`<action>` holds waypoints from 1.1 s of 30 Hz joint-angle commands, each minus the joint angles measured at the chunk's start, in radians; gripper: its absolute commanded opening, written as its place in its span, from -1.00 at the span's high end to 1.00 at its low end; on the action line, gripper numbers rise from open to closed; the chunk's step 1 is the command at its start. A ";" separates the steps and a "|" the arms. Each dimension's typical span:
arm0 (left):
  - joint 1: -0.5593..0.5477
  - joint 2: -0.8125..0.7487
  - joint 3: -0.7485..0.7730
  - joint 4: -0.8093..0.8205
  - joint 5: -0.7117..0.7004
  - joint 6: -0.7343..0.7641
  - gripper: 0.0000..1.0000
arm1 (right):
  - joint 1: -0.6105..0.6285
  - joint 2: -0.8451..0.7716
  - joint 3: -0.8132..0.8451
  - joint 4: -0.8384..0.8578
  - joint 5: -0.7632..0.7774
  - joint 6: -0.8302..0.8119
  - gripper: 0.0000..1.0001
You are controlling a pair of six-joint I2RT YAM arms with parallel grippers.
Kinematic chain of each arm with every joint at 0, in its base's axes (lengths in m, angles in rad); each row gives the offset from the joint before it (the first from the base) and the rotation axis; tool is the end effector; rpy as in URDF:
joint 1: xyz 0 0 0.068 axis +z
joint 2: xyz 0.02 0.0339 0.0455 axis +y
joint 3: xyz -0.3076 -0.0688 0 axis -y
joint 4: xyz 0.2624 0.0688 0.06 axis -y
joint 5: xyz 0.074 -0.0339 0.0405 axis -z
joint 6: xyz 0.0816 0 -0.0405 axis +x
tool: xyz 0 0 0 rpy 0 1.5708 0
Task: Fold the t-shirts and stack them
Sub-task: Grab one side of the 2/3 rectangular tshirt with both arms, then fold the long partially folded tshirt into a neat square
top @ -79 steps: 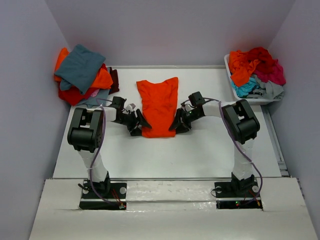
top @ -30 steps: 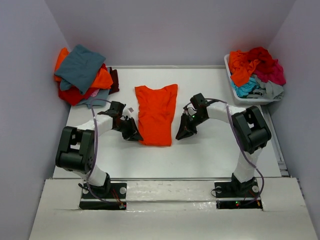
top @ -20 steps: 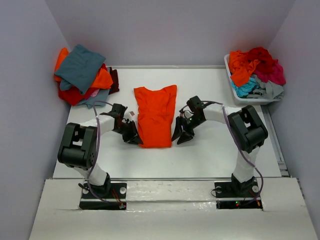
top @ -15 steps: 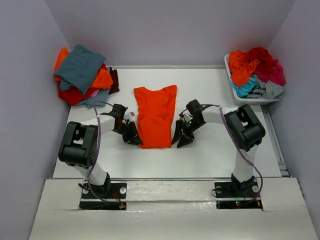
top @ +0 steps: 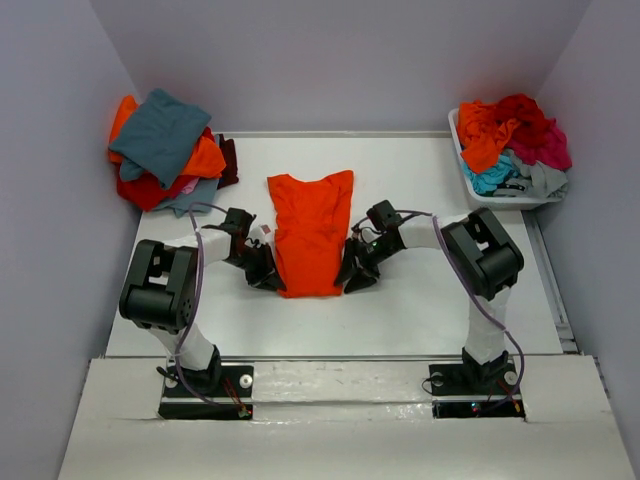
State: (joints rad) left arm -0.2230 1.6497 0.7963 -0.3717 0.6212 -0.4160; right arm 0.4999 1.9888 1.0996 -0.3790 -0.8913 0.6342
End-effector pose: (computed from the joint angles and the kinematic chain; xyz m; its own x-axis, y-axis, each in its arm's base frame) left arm 0.2914 -0.1148 0.1298 -0.9897 -0.1125 -0.0887 -0.0304 0.7696 -0.6378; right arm 0.3155 0.2446 0.1091 -0.9739 -0.1076 0.1999 0.0899 0.6259 0.7747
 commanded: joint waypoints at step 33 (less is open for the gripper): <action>-0.015 -0.096 0.001 -0.070 -0.057 0.043 0.89 | 0.068 -0.016 0.032 -0.080 0.063 -0.027 0.67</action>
State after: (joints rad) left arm -0.2283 1.6455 0.8116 -0.3985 0.6064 -0.4026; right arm 0.5514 2.0193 1.1194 -0.3088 -0.8658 0.6357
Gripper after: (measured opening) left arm 0.155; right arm 0.173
